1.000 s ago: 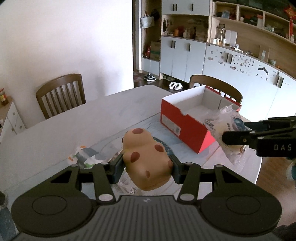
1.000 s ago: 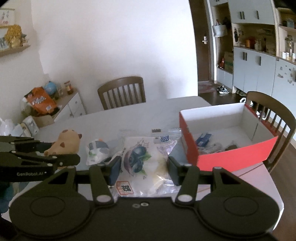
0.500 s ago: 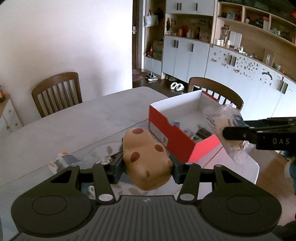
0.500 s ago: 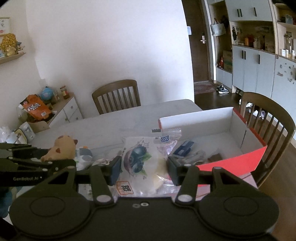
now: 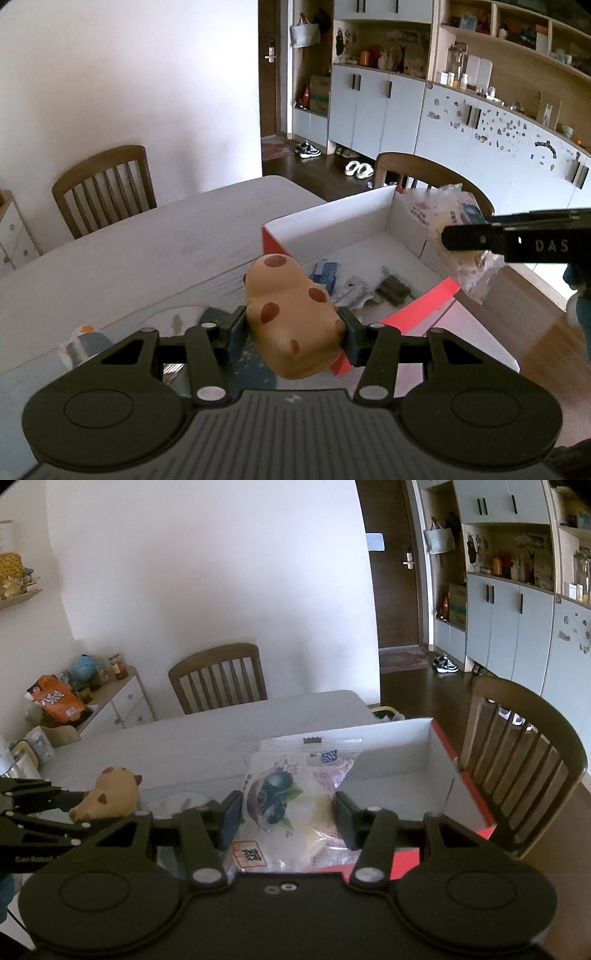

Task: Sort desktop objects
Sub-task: 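Carry the spotted toy and blueberry bag with both tools over the red shoebox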

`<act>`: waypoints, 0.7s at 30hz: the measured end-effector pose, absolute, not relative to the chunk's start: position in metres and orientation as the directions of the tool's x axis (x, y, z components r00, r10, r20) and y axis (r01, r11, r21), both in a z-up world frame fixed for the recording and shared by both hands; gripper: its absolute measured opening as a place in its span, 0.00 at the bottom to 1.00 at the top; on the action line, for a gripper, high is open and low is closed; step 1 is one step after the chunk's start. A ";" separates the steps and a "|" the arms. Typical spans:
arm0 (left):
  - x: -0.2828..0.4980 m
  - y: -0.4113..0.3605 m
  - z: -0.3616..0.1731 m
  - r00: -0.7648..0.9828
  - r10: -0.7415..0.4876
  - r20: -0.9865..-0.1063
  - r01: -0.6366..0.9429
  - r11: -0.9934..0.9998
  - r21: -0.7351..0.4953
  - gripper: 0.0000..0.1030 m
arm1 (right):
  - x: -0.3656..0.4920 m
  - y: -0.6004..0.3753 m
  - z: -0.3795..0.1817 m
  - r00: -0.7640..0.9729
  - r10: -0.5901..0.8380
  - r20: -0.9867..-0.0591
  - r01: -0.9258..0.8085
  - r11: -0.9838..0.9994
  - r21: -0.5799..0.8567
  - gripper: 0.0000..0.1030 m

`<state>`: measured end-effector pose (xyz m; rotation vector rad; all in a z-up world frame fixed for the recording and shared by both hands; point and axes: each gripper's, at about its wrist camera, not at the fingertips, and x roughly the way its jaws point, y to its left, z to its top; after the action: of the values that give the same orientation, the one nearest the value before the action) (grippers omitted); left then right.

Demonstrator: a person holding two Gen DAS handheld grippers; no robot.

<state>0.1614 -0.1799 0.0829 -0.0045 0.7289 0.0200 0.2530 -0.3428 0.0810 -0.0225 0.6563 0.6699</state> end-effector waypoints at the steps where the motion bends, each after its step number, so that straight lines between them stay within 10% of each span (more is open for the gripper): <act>1: 0.167 -0.185 0.083 0.745 0.017 -0.667 -0.018 1.000 0.006 0.49 | 0.259 -0.346 0.081 0.592 0.569 -0.570 -0.584 0.791 0.183 0.51; 21: 0.290 -0.254 0.054 0.680 -0.075 -0.729 0.124 0.992 0.013 0.49 | 0.357 -0.385 0.049 0.576 0.531 -0.622 -0.555 0.812 0.180 0.51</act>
<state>0.2903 -0.2538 0.0537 0.0630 0.8152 -0.1118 0.3572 -0.3851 0.0486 -0.0361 0.7161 0.6356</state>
